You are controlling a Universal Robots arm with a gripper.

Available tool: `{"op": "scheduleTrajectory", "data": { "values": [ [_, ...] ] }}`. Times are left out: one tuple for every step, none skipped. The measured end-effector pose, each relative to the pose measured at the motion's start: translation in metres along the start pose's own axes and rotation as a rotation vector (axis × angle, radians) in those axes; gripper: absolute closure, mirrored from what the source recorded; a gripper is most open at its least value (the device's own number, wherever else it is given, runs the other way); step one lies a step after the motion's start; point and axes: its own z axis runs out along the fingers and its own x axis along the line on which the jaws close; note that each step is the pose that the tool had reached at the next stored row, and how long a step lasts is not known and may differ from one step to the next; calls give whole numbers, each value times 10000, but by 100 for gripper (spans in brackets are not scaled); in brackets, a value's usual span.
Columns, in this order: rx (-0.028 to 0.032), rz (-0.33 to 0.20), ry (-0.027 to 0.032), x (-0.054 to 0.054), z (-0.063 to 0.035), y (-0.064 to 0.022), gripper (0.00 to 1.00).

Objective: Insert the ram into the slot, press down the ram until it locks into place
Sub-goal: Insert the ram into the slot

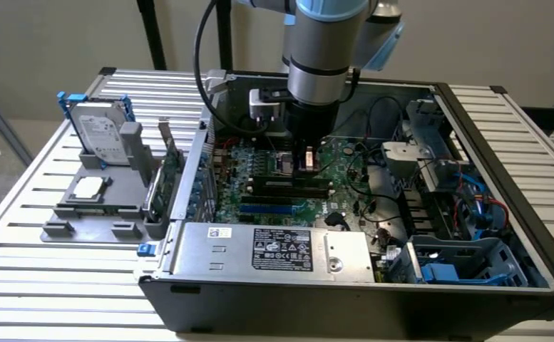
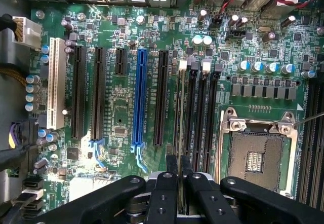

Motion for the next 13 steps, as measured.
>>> {"op": "scheduleTrajectory", "data": {
  "values": [
    [22, 0, 0, 0, 1, -1, 86],
    [38, 1, 0, 0, 2, -1, 86],
    [49, 3, 2, 0, 2, 0, 86],
    [55, 9, 2, 0, 3, 2, 86],
    [59, 15, 3, 0, 3, 5, 86],
    [61, 23, 6, 0, 5, 7, 86],
    [61, 36, 8, 0, 7, 10, 86],
    [62, 52, 11, -1, 9, 13, 86],
    [62, 65, 14, -1, 12, 14, 86],
    [63, 77, 17, -1, 14, 15, 86],
    [63, 84, 21, -1, 15, 15, 86],
    [63, 88, 25, -1, 16, 15, 86],
    [63, 93, 29, -1, 17, 16, 86]
  ]
}}
